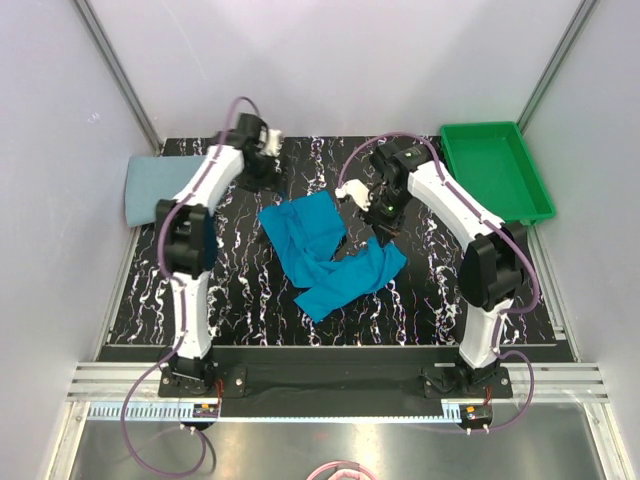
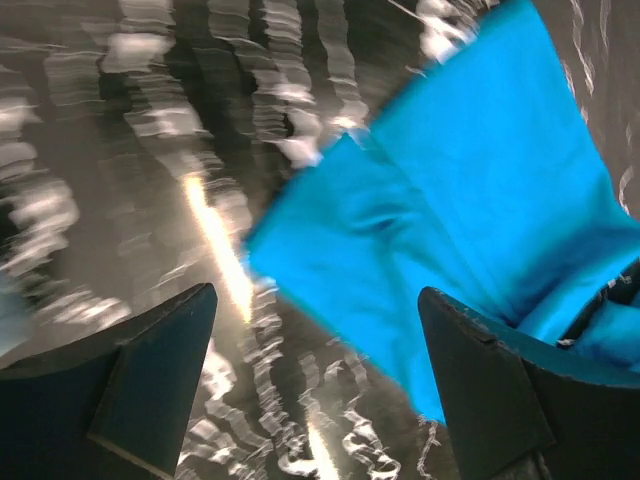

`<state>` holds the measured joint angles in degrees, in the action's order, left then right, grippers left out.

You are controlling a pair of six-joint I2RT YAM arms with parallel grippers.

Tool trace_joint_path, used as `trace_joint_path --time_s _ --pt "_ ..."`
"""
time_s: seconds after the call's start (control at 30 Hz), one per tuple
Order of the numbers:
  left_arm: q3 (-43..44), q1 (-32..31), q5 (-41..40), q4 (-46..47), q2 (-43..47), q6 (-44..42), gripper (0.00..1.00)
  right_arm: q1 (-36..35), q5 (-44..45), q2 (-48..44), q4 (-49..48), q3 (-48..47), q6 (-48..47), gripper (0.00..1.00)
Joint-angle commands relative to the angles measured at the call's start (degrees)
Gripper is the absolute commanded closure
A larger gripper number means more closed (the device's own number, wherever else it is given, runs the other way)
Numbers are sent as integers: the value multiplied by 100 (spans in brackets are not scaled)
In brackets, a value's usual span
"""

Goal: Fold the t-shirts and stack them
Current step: Flatten the tshirt out

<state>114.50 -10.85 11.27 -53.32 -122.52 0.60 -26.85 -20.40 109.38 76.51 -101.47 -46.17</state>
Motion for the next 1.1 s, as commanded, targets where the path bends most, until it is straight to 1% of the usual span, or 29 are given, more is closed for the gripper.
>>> trace_joint_path --time_s 0.0,0.03,0.13,0.17,0.23,0.33,0.43,0.57,0.83,0.97,1.07 --pt "599 -522 542 -188 -595 -148 14 22 10 -277 734 -251 178 100" --pt "687 -575 787 -118 -693 -113 16 22 -7 -347 699 -189 205 100" --pt "925 -751 1157 23 -1027 -78 22 22 -34 -584 585 39 337 100" --pt "943 -769 1228 58 -1098 96 24 22 -43 -620 550 118 363 100" --pt "952 -787 1317 129 -1256 142 28 22 -60 -725 506 189 451 100" --pt "995 -787 1177 199 -1441 133 30 22 -60 -787 444 250 504 100" --pt "1180 -787 1141 225 -1634 107 30 31 -69 -796 382 312 565 100" --pt "1452 -787 992 287 -1810 72 33 31 -183 -717 400 268 609 100" --pt "1558 -778 790 252 -2074 37 36 31 -104 -585 487 58 574 100" --pt "1444 -690 631 217 -1855 63 36 22 -104 -602 453 66 601 100" --pt "1207 -559 561 173 -1504 98 35 22 -122 -602 373 145 609 100"
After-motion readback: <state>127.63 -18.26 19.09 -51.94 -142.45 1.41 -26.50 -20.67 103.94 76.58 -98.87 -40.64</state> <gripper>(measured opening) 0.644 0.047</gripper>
